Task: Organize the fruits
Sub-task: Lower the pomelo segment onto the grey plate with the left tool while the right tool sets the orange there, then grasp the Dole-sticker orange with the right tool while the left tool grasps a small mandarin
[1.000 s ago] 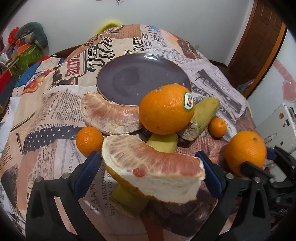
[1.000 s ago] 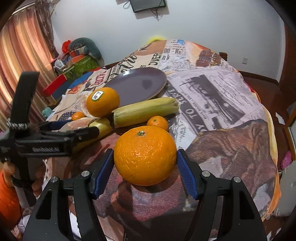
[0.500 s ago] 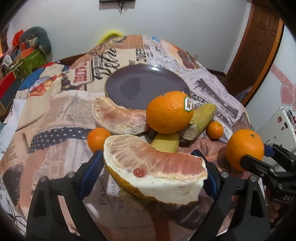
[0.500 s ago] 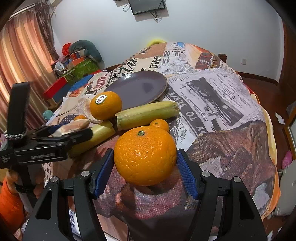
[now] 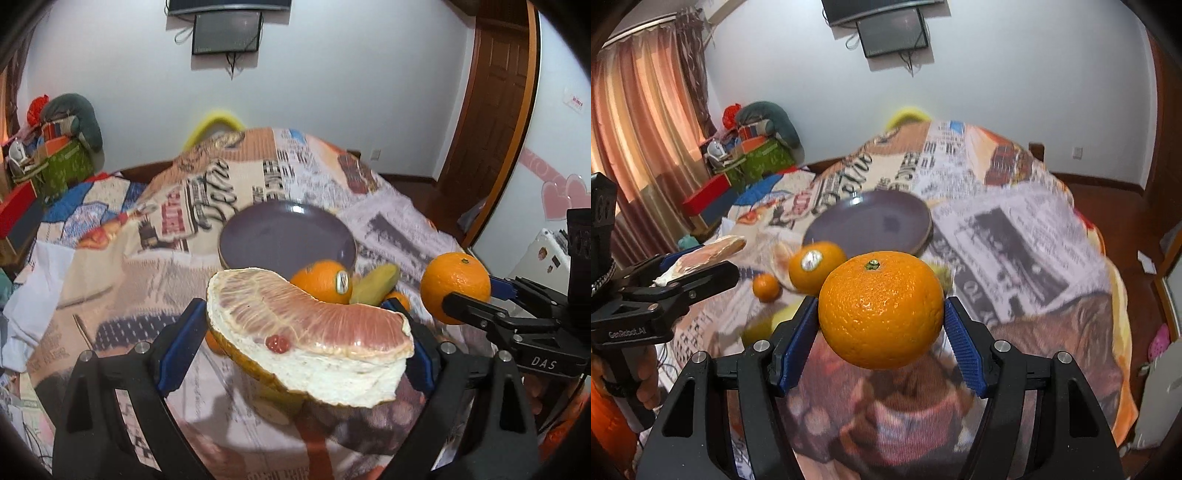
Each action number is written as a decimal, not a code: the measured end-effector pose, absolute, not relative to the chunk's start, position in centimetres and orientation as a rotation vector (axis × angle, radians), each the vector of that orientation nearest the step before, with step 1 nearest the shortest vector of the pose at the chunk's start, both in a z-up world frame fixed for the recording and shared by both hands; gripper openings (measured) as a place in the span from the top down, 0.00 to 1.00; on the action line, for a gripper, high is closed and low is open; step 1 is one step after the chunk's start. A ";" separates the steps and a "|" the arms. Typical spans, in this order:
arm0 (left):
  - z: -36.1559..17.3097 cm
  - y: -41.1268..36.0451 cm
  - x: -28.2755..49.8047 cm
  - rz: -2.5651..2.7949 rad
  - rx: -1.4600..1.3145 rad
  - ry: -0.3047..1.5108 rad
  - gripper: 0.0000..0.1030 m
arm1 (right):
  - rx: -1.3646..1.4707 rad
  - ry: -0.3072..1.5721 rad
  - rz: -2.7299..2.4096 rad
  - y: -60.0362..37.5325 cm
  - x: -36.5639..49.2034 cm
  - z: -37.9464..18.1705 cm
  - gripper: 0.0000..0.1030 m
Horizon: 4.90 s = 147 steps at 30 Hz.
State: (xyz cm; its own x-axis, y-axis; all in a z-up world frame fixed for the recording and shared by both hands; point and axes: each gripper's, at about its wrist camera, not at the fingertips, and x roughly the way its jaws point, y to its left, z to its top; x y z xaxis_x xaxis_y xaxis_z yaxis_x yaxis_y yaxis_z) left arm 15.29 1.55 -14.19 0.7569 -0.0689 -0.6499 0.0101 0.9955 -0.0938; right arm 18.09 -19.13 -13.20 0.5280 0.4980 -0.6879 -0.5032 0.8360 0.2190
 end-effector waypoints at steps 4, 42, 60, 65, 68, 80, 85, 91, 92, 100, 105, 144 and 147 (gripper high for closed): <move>-12.8 2.1 16.1 -0.030 -0.078 0.664 0.09 | -0.007 0.775 0.597 -18.7 19.0 -12.1 0.37; -16.8 7.4 33.2 -0.022 -0.082 0.768 0.09 | -0.081 0.783 0.664 -12.2 32.2 -15.2 0.37; -20.8 6.9 37.3 -0.102 -0.020 0.938 0.08 | -0.140 0.945 0.705 -10.6 35.6 -18.8 0.37; -21.6 6.8 37.9 -0.105 -0.021 0.974 0.08 | -0.142 0.966 0.716 -10.4 35.9 -19.1 0.37; -21.8 6.8 37.9 -0.109 -0.018 0.984 0.08 | -0.128 0.995 0.724 -10.5 36.1 -19.6 0.36; -20.9 6.2 37.2 -0.141 -0.016 0.943 0.08 | -0.099 0.906 0.732 -10.9 35.6 -17.2 0.35; -20.1 6.9 36.1 -0.120 -0.063 0.920 0.08 | -0.110 0.887 0.714 -11.5 34.7 -16.6 0.35; -17.6 7.5 33.4 -0.078 -0.085 0.856 0.08 | -0.092 0.853 0.699 -12.8 33.1 -15.0 0.34; -17.3 7.5 33.0 -0.073 -0.086 0.846 0.08 | -0.091 0.848 0.696 -12.9 32.7 -14.8 0.34; -13.8 7.7 28.0 -0.039 -0.078 0.756 0.08 | -0.096 0.808 0.681 -13.7 29.0 -12.7 0.31; -12.9 7.7 25.2 -0.026 -0.067 0.737 0.08 | -0.105 0.786 0.697 -13.4 26.6 -11.9 0.26; -22.9 9.1 19.2 -0.059 -0.140 0.945 0.40 | -0.156 0.965 0.774 -8.6 22.2 -19.4 0.40; -23.5 8.8 19.7 -0.066 -0.133 0.956 0.43 | -0.138 0.967 0.780 -8.8 22.3 -19.2 0.41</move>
State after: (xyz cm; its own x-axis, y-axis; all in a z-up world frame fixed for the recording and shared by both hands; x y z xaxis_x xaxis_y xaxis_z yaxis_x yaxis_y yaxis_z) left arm 19.69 8.81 -23.46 0.5758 -0.1153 -0.8094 -0.0022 0.9898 -0.1426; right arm 22.28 -8.76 -19.22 0.3235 0.5339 -0.7812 -0.6509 0.7248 0.2258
